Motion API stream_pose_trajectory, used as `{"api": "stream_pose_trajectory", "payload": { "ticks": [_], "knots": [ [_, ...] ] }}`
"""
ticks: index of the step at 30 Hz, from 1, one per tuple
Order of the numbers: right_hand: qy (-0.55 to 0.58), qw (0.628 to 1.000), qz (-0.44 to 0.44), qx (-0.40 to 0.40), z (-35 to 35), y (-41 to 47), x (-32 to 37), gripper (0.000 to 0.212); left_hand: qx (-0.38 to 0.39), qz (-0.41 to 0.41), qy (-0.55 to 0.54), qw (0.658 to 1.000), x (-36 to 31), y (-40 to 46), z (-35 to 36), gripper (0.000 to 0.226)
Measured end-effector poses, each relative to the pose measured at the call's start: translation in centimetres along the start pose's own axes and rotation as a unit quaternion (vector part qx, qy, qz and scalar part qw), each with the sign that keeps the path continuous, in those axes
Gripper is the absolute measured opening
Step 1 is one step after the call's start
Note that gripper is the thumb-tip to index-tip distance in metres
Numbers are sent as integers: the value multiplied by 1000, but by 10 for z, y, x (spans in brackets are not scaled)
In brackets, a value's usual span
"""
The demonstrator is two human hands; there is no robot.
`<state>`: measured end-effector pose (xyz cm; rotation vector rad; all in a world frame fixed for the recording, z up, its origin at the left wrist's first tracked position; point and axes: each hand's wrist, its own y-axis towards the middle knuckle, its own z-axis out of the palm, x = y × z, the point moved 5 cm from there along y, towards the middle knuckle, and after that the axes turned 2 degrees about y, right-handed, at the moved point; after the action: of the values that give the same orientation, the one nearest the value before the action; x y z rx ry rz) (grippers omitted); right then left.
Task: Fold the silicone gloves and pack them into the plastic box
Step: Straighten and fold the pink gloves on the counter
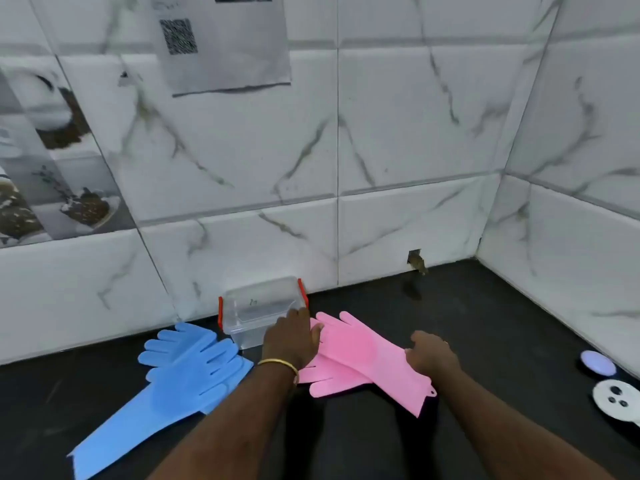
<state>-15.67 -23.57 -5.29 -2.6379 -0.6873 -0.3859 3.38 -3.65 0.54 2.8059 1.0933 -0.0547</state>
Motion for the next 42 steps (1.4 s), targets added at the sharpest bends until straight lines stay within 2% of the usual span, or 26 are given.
{"api": "stream_pose_trajectory", "payload": {
  "ticks": [4, 9, 10, 12, 13, 15, 16, 19, 21, 23, 25, 27, 28, 31, 34, 36, 39, 42],
  "knots": [
    [-34, 997, 50, 41, 4, 18, -33, 47, 142, -7, -7, 990, -16, -1, 47, 48],
    [-48, 993, 46, 100, 14, 39, -46, 57, 200, -28, -26, 979, -37, 0, 73, 45],
    [-43, 992, 34, 115, 12, 41, -42, 50, 213, -31, -37, 976, -41, 0, 75, 44],
    [0, 992, 6, 123, 8, 42, -33, 20, 256, -40, -76, 963, -50, -4, 78, 47],
    [58, 990, -5, 127, 5, 42, -27, 17, 289, -58, -110, 949, -56, -7, 81, 50],
    [229, 963, -11, 141, 3, 37, -16, 36, 382, -128, -221, 888, -72, -22, 89, 57],
    [323, 933, -3, 159, 3, 32, -9, 36, 427, -168, -272, 846, -80, -32, 91, 64],
    [506, 832, 46, 221, 3, 15, 17, 12, 510, -228, -411, 720, -100, -53, 95, 101],
    [581, 772, 69, 248, 0, 7, 35, 9, 521, -259, -511, 633, -107, -61, 93, 117],
    [624, 733, 75, 258, -3, 1, 50, 11, 460, -312, -624, 549, -107, -62, 89, 117],
    [662, 695, 81, 267, -3, -7, 61, 14, 363, -359, -714, 478, -104, -58, 83, 101],
    [688, 666, 78, 278, -2, -14, 72, 20, 275, -383, -769, 433, -97, -52, 75, 70],
    [694, 658, 77, 281, -1, -18, 75, 23, 242, -388, -784, 420, -92, -51, 68, 54],
    [701, 649, 85, 282, 4, -29, 79, 28, 167, -402, -802, 409, -71, -48, 46, 27],
    [694, 651, 95, 292, 14, -44, 81, 32, 93, -421, -799, 419, -47, -47, 25, 28],
    [705, 636, 94, 299, 22, -54, 88, 32, 62, -415, -799, 431, -43, -47, 13, 32],
    [725, 615, 84, 298, 29, -71, 106, 24, -11, -394, -771, 501, -37, -47, -2, 38],
    [741, 598, 57, 298, 35, -89, 125, 17, -71, -380, -706, 593, -16, -47, -21, 77]
  ]
}}
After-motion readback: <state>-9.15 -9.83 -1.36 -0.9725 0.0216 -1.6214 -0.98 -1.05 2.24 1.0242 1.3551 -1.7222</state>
